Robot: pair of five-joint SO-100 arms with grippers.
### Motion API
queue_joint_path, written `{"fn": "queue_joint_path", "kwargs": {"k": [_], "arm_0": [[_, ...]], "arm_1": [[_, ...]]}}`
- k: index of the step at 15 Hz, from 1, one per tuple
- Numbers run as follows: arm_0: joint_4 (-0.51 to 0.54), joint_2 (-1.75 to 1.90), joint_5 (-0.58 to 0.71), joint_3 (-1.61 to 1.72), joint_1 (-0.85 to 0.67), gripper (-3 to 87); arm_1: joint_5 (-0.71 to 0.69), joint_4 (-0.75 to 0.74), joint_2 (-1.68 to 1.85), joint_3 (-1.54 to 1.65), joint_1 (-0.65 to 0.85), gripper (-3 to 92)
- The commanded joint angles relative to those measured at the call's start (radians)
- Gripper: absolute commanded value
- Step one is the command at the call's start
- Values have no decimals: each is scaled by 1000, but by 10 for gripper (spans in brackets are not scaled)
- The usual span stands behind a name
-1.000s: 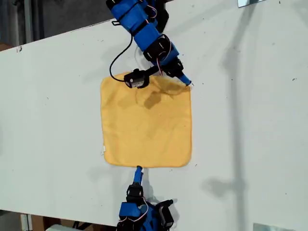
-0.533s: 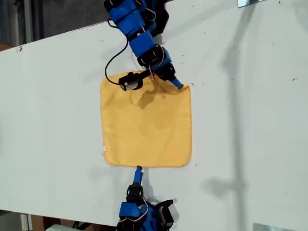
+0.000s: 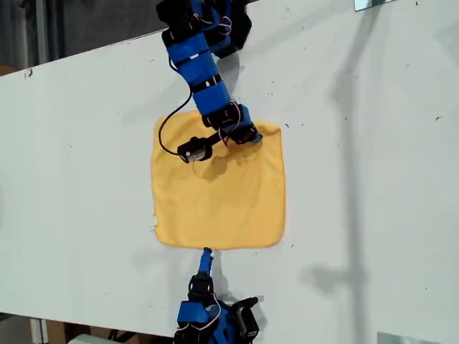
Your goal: Grasp corners of a square towel and fold twice.
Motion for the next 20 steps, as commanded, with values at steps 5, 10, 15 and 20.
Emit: {"fn": "queue_joint_path", "kwargs": {"k": [5, 10, 15, 20], "arm_0": [[-221, -841, -270, -417, 310, 102], [123, -2197, -411, -1640, 529, 174], [172, -2207, -591, -1609, 603, 190], [155, -2275, -601, -1641, 627, 198]], "arm_1": [[11, 58, 41, -15, 17, 0], [23, -35, 54, 75, -5, 0], [29, -75, 55, 98, -25, 0], [29, -78, 57, 101, -25, 0]]}}
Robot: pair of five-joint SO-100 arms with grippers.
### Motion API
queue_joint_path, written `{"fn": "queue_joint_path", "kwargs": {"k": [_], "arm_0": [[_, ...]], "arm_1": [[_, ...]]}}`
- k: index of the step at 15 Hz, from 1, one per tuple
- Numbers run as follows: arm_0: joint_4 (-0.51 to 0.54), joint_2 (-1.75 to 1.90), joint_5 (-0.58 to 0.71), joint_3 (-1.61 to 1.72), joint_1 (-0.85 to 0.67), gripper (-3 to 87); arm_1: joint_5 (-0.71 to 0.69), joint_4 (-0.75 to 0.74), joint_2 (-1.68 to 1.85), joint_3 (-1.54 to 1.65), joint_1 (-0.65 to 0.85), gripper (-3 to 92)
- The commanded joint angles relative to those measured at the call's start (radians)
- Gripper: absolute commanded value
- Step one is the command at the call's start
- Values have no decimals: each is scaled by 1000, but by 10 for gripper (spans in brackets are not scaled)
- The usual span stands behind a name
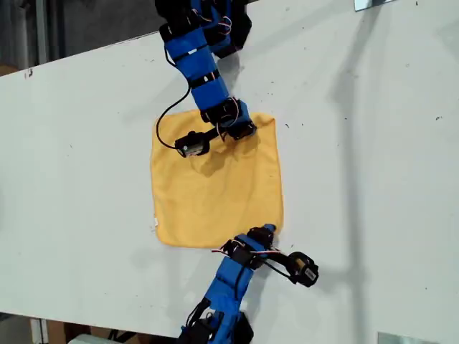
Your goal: Grasp corners of a square towel and fold twice.
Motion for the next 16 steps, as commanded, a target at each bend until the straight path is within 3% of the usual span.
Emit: {"fn": "queue_joint_path", "kwargs": {"k": [1, 3, 4, 5, 6, 10, 14, 16], "arm_0": [[-86, -41, 26, -49, 9, 198], [-161, -91, 43, -58, 5, 195], [-195, -110, 67, -61, 0, 151], [-213, -127, 84, -72, -3, -3], [-206, -138, 91, -98, 2, -3], [-11, -135, 106, -282, 3, -3], [192, -100, 232, -552, -17, -3], [229, 0, 299, -558, -46, -3]], "arm_1": [[15, -14, 3, 6, -20, 0], [25, -20, 0, 6, -31, 0], [26, -20, 3, 6, -37, 0], [32, -17, 8, 6, -43, 0], [37, -17, 15, 6, -52, 0], [61, 43, 167, -6, -103, 0], [55, 153, 411, -57, -135, 0], [38, 199, 552, -34, -103, 0]]}}
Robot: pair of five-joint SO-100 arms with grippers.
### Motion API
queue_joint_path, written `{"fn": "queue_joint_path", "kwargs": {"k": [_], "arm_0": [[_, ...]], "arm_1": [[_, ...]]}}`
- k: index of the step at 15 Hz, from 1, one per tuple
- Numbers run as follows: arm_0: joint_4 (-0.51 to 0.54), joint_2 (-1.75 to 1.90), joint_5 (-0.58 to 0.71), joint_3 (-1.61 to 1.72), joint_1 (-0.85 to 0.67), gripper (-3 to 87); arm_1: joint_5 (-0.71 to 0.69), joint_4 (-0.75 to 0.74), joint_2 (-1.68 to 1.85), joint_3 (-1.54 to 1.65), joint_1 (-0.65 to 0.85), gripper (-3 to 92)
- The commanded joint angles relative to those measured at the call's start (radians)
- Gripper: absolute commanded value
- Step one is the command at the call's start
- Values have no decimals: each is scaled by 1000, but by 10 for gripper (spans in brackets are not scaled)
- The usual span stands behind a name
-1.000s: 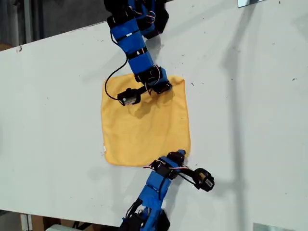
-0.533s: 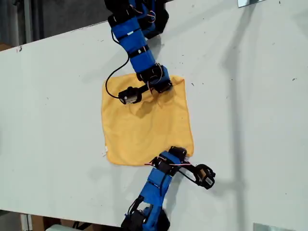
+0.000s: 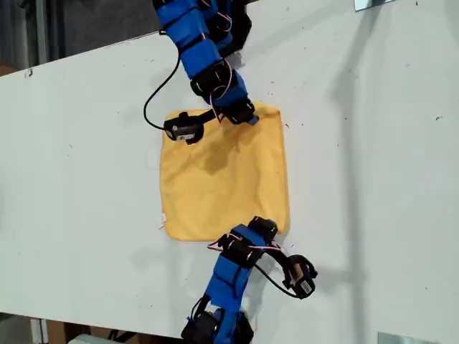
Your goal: Grasp corners of a square towel and fold twice.
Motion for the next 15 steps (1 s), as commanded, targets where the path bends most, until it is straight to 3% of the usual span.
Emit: {"fn": "queue_joint_path", "kwargs": {"k": [1, 4, 7, 11, 15], "arm_0": [[52, 170, 63, -48, -60, -3], [109, 354, 155, 11, -172, -3], [109, 566, 258, 172, -385, -3], [-18, 723, 443, 426, -724, -3], [-213, 669, 555, 575, -939, -3]], "arm_1": [[-34, 21, 198, -3, 48, 0], [-144, 58, 439, 61, 221, 0], [-314, 94, 514, 61, 499, 0], [-483, -52, 383, 64, 770, -1], [-598, -210, 49, -21, 908, -1]]}}
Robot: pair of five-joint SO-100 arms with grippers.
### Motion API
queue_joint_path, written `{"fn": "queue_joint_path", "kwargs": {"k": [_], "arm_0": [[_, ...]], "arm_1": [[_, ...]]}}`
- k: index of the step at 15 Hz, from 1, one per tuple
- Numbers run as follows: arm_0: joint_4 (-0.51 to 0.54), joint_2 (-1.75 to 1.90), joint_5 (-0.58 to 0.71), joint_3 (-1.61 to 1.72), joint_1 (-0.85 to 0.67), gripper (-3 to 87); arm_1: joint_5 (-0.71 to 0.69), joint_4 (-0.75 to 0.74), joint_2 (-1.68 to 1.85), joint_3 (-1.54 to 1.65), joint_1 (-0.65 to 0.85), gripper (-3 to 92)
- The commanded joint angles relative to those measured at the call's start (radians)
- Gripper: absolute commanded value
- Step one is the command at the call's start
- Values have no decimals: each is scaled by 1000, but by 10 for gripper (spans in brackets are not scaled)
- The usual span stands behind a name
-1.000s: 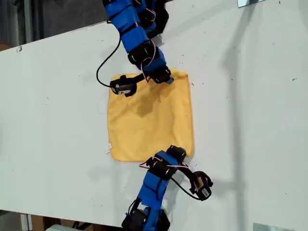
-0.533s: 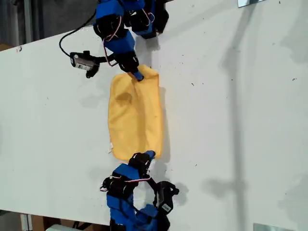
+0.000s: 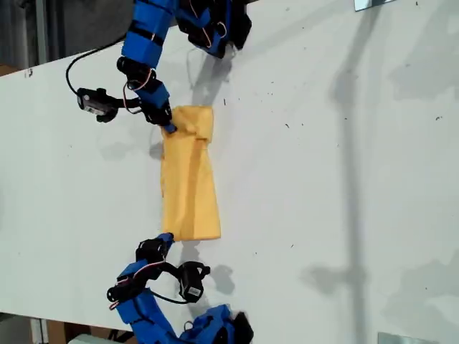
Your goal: Grasp corners of a square towel and fold twice.
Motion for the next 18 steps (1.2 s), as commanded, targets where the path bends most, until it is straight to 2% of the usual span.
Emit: {"fn": "queue_joint_path", "kwargs": {"k": [1, 3, 6, 8, 10, 14, 17, 18], "arm_0": [[-71, -26, 37, 8, -83, -3], [-71, -37, 9, 25, -60, -3], [5, 11, -74, 29, 35, -3], [12, 17, -118, 49, 115, -3], [-21, 15, -155, 92, 156, -3], [-74, 15, -164, 181, 147, -3], [-64, 11, -138, 179, 140, -3], [-38, 3, -141, 164, 133, 1]], "arm_1": [[-58, -38, -184, -140, 78, -1], [-61, 23, -288, -239, 60, -1], [-18, 198, -242, -299, 31, -1], [-23, 279, -242, -301, 6, -1], [-21, 285, -253, -264, -18, -1], [-25, 261, -264, -236, -29, -1], [-26, 259, -267, -239, -29, 74], [-26, 259, -267, -239, -34, 182]]}}
